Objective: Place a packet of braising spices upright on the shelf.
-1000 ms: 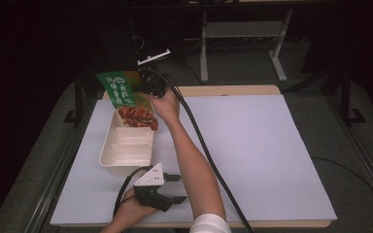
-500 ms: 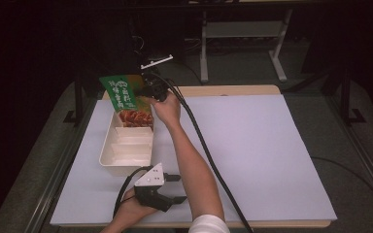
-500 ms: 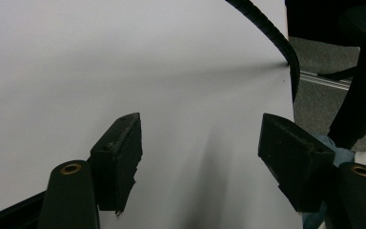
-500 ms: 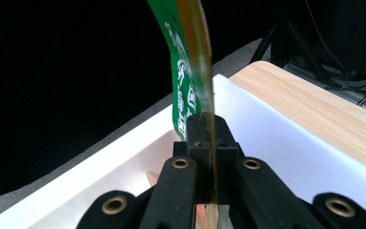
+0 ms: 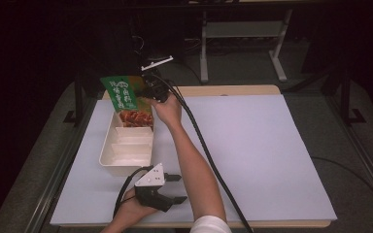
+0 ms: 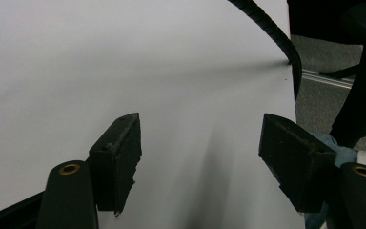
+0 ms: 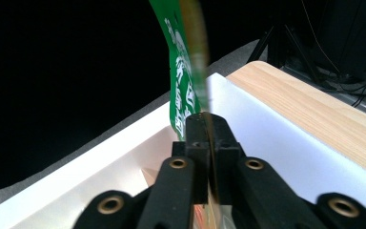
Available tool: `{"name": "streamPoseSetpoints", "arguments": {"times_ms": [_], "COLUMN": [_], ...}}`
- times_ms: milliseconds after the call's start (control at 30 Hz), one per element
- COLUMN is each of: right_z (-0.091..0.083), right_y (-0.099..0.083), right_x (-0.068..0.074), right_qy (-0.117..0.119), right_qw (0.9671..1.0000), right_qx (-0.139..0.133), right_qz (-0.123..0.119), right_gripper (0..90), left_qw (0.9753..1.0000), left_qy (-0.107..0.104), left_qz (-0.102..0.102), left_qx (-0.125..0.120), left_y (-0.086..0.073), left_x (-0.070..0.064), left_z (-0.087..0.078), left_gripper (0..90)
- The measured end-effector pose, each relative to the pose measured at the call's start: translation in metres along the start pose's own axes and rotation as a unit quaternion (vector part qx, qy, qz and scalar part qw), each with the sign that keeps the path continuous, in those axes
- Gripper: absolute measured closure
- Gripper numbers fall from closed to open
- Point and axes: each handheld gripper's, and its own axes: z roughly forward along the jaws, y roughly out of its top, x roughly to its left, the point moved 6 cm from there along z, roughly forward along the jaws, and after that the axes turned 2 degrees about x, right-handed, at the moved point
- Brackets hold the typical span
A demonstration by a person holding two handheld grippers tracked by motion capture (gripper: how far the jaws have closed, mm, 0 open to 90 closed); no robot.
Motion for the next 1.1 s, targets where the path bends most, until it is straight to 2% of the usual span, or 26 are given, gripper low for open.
{"name": "streamPoseSetpoints", "arguments": {"times_ms": [100, 233, 400, 533, 700, 1100], "right_z": [-0.006, -0.017, -0.027, -0.034, -0.050, -0.080], "right_y": [0.002, 0.003, -0.002, -0.005, -0.011, -0.021], "right_x": [0.000, 0.002, 0.001, 0.000, -0.001, -0.005], "right_qy": [0.001, -0.003, 0.000, -0.002, -0.001, -0.004], "right_qw": [1.0000, 1.0000, 1.0000, 1.0000, 0.9999, 1.0000], "right_qx": [-0.007, -0.003, 0.006, 0.007, 0.010, 0.005], "right_qz": [0.000, -0.002, -0.006, -0.007, -0.009, -0.005], "right_gripper": [77.0, 66.5, 60.4, 58.1, 53.7, 50.5], "left_qw": [1.0000, 1.0000, 1.0000, 1.0000, 0.9999, 0.9999], "left_qy": [0.001, 0.003, 0.004, 0.004, 0.003, 0.003], "left_qz": [0.000, 0.001, 0.002, 0.002, 0.003, 0.003], "left_qx": [0.002, 0.003, 0.005, 0.004, 0.010, 0.010], "left_y": [0.000, 0.000, -0.001, -0.001, -0.002, -0.002], "left_x": [0.001, 0.001, 0.001, 0.001, 0.001, 0.001], "left_z": [0.000, 0.001, 0.001, 0.002, 0.003, 0.003], "left_gripper": [29.7, 29.2, 28.8, 28.6, 28.0, 27.7]}}
